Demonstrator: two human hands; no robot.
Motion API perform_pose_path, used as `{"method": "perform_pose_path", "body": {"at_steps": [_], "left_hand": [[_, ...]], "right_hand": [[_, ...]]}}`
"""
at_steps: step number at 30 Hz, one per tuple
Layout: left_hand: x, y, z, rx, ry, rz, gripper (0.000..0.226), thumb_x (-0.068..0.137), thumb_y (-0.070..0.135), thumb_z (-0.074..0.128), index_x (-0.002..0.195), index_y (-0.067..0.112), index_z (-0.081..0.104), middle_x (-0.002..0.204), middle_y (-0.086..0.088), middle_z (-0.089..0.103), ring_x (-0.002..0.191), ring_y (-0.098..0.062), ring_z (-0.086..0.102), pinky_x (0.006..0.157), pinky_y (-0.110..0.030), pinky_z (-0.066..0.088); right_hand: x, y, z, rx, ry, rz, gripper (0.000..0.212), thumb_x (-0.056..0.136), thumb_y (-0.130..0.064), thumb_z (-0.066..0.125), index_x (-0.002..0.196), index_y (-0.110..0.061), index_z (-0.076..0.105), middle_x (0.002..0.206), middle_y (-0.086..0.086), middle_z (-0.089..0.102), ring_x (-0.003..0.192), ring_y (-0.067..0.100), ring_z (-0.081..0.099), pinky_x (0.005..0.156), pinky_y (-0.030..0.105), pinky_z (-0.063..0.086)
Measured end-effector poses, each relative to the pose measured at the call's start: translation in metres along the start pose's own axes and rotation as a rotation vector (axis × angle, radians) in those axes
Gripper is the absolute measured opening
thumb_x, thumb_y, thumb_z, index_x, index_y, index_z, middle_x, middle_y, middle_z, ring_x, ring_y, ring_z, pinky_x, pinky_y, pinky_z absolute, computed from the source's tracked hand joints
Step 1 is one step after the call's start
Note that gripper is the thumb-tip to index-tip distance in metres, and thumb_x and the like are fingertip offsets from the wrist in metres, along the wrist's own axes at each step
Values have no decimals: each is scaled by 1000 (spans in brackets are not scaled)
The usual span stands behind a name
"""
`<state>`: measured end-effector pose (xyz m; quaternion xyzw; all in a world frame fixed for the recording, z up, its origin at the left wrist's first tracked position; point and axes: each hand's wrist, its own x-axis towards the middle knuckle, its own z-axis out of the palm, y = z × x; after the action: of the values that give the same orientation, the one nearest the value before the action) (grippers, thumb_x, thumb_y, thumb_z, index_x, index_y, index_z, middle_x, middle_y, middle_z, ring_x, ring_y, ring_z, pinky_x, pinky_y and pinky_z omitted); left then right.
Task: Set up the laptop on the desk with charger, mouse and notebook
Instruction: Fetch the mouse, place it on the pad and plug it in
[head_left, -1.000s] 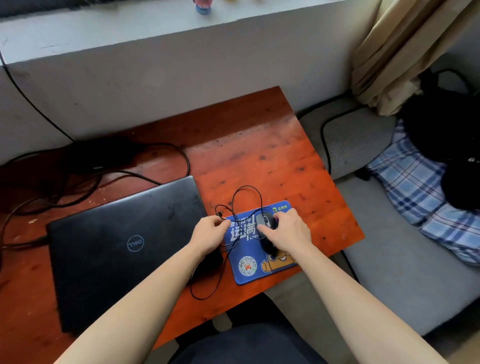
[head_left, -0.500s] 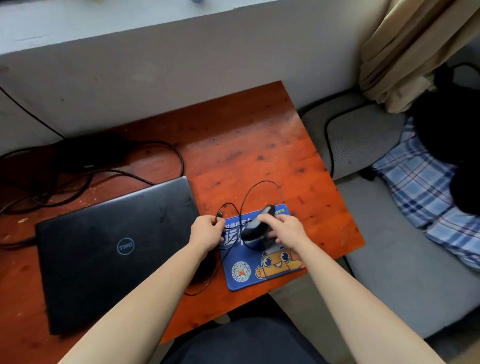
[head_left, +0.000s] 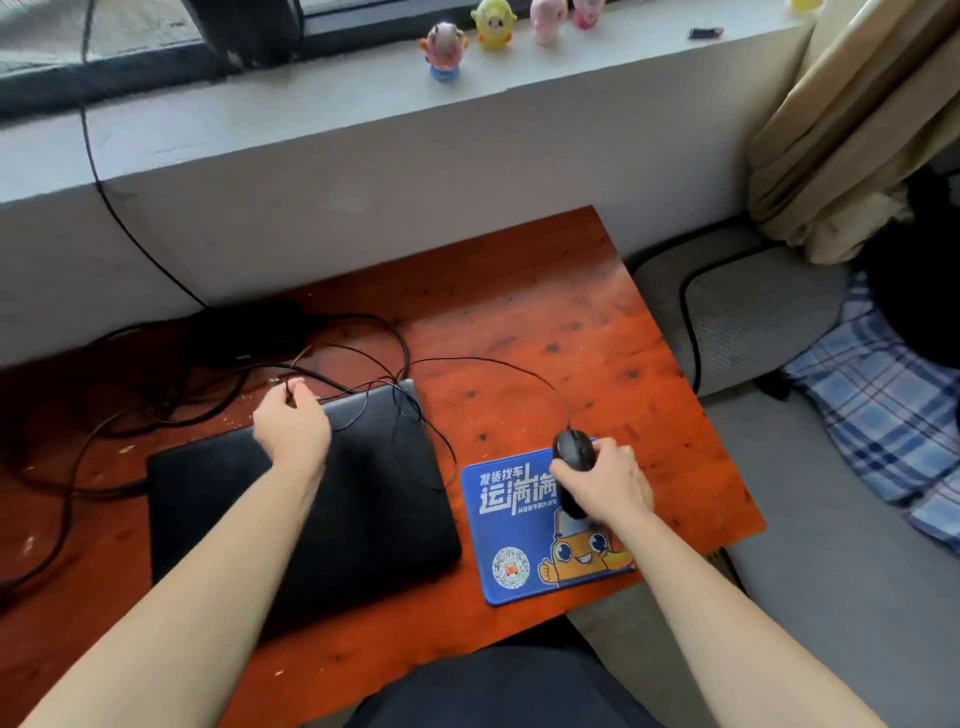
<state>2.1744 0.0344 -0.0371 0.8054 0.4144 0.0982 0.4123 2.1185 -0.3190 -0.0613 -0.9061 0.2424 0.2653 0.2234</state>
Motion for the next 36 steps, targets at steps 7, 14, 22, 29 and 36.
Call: {"method": "perform_pose_path", "body": {"at_steps": [7,14,22,29,36], "left_hand": [[13,-11,-44,-234,-33,-185,34,90,41,57,93,10,69,91,-8,71,63,-18,60,64,-34,53],[21,20,-107,-497,76,-180,50,90,-4,28,136,8,45,97,-13,59,42,-7,51,34,-19,43],[26,39,-177,-602,203,-23,43,94,0,38,134,13,44,93,-7,62,43,-7,56,39,-23,49],[28,15,-231,-652,305,45,50,95,2,45,141,17,32,96,-8,66,53,-13,66,47,-26,55],[67,-25,-241,-646,223,26,54,95,1,50,144,16,35,94,-9,64,58,-13,68,49,-25,56]], "right_hand": [[-21,-11,45,-230,47,-62,89,75,-75,59,135,-14,37,129,10,52,114,32,61,81,39,48],[-35,-42,48,-390,206,-178,98,84,-61,64,155,-14,15,153,17,32,138,34,37,109,47,35],[-48,-173,65,141,-230,-531,93,91,-32,66,160,-27,3,91,-5,72,99,25,66,87,38,52],[-33,-216,96,-323,-241,-621,68,83,-48,74,138,-19,46,131,10,61,121,33,58,93,39,51],[-30,-235,103,-338,-160,-601,26,92,-34,68,85,-11,78,94,7,76,98,26,68,83,29,50]]}}
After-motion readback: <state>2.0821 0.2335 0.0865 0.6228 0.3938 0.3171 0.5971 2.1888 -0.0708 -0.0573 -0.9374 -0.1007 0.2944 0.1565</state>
